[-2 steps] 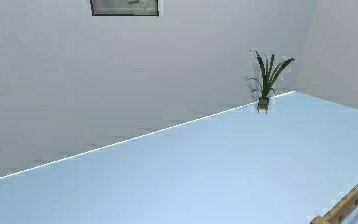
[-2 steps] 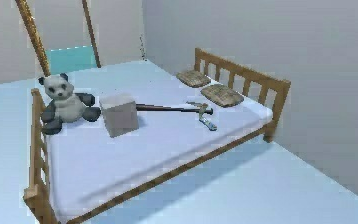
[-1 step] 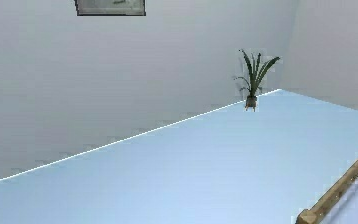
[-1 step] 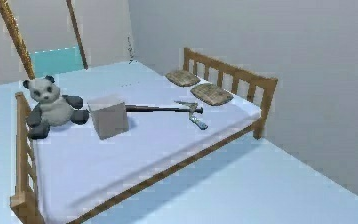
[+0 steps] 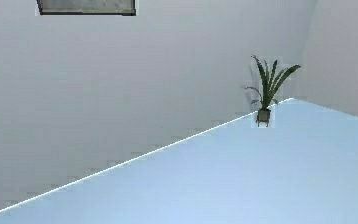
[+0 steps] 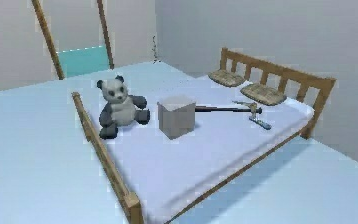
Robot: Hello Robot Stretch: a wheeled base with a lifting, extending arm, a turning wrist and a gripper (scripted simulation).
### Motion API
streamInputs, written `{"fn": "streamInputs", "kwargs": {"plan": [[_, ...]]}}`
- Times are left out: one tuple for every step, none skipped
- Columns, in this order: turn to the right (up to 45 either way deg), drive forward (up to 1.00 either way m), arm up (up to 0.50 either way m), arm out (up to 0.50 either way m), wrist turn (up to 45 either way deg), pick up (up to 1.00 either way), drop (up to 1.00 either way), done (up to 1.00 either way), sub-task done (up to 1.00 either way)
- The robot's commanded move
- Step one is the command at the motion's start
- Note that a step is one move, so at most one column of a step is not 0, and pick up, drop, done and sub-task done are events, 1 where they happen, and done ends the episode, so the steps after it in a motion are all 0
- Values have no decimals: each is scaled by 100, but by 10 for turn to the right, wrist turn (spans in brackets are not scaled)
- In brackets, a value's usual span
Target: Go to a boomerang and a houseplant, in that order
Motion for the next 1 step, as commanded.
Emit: {"fn": "streamInputs", "kwargs": {"plan": [[90,0,0,0,0,0,0,0,0]]}}
